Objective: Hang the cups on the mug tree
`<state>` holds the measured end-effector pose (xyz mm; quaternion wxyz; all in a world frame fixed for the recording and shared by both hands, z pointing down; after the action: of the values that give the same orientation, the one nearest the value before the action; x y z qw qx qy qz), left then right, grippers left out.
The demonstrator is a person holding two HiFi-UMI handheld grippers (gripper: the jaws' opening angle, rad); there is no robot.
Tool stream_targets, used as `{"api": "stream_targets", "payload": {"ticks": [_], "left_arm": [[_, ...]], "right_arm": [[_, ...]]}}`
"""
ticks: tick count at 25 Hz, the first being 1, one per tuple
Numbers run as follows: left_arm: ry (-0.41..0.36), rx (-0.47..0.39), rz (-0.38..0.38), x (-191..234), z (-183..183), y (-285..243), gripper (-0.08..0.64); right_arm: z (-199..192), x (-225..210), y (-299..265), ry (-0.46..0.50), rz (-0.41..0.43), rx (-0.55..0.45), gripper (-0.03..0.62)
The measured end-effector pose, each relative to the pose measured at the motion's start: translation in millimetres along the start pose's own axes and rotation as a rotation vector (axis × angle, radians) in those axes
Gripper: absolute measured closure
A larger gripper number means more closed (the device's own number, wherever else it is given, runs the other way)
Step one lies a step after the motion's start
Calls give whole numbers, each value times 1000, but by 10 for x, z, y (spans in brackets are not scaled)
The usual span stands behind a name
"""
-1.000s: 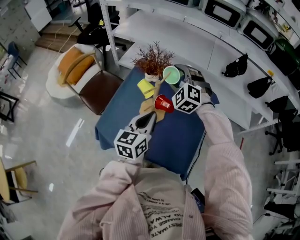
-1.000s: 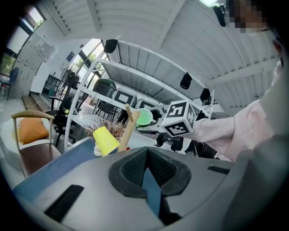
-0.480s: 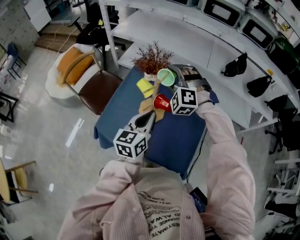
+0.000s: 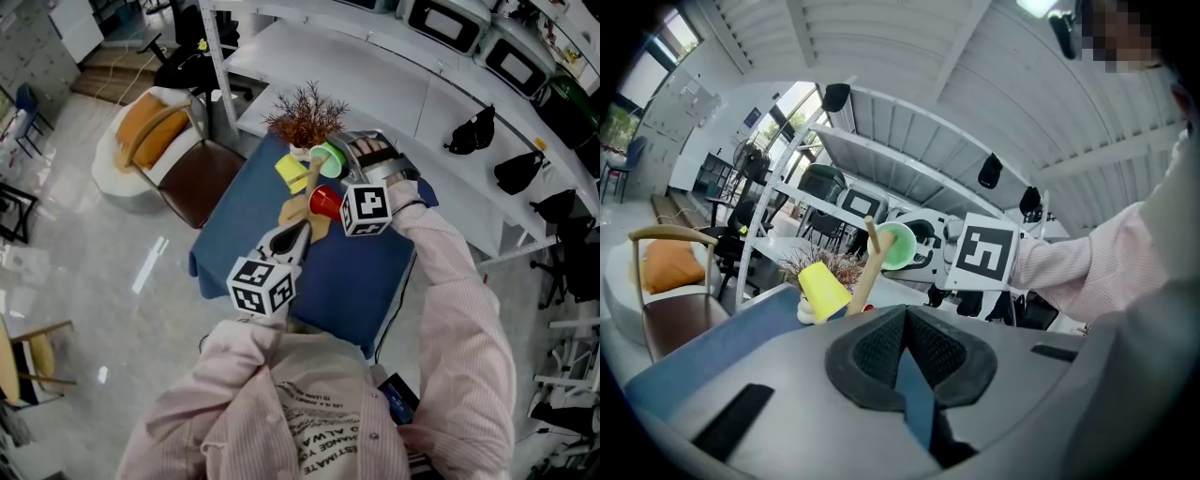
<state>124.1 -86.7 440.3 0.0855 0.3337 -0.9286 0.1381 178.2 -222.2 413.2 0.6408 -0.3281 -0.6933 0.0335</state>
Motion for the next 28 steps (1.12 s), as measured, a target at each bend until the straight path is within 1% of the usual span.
{"api": "stream_targets", "payload": {"ticks": [8, 13, 21, 25, 28], "left_arm": [[10, -1, -1, -5, -6, -5, 561], [14, 1, 3, -9, -12, 4, 561], [27, 1, 11, -2, -17, 24, 561], [28, -1, 14, -3, -34, 29, 561], [29, -2, 17, 17, -36, 36, 561]], "right_arm": [[42, 35, 16, 15, 15, -4, 295], [52, 111, 10, 29, 45, 0, 293], [60, 120, 2, 29, 48, 4, 293], [22, 114, -10, 36, 36, 11, 293], [30, 119, -12, 16, 32, 3, 293]]}}
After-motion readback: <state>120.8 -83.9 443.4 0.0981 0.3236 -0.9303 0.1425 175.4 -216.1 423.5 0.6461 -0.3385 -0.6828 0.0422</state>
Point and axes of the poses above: the fingertips, and each gripper's own axes: y backward along the fingers, x to its left, z out of its top, the point moved 2 cm from there along y, backward along the fingers, and after that the axes turned 9 degrees about -y, right-handed, at the moved point
